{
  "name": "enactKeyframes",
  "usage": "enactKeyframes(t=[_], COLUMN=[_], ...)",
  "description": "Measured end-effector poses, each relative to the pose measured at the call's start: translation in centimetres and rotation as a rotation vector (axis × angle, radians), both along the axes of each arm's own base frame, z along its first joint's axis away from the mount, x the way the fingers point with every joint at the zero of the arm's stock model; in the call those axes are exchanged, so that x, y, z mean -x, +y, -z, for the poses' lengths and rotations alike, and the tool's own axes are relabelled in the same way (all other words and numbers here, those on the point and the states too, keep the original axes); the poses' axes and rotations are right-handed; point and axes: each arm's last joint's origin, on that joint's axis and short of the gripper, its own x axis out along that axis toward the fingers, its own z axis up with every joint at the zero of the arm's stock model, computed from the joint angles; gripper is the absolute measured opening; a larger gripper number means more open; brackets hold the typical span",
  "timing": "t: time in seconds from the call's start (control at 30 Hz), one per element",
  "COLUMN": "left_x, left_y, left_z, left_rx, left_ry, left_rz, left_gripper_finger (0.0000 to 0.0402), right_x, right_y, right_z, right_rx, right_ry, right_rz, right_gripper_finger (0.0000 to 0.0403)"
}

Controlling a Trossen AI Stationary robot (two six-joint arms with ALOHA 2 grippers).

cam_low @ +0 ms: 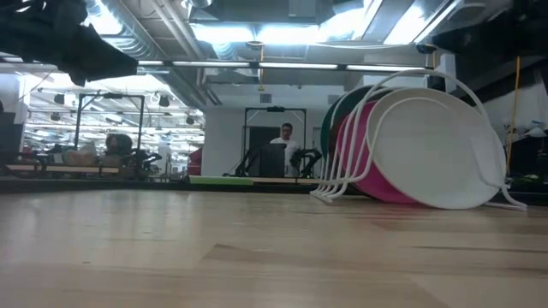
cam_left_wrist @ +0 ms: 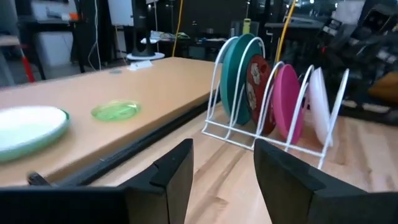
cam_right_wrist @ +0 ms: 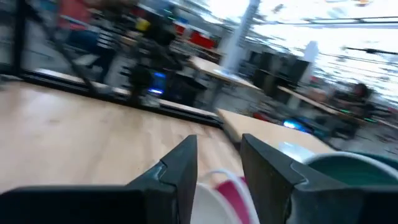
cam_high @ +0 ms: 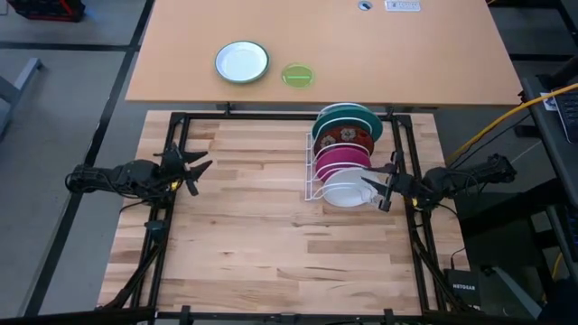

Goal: Sort dishes
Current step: Return to Home Position

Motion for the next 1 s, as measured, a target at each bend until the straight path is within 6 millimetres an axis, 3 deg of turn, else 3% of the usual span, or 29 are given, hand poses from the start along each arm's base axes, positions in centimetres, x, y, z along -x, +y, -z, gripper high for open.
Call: enactKeyframes(t=[0.27, 0.77, 1.0], left_x=[0.0, 0.0, 0.0], left_y=[0.0, 0.0, 0.0], left_z=[0.0, 0.0, 0.0], left_rx=[-0.070, -0.028, -0.027], left_ry=[0.046, 0.019, 0.018], left_rz=[-0.001, -0.004, -0.004], left_gripper_finger=[0.0159, 0.0159, 0.0159], right_x=[1.5, 1.7, 1.8], right_y=[0.3, 0.6, 0.7], right_z=[0.6, 1.6, 2.8], right_rx=[-0.031, -0.004, 0.010], right_ry=[-0.017, 0.078, 0.203], right_rz=[-0.300, -0.403, -0.455], right_gripper_finger=[0.0129, 0.0129, 0.0129])
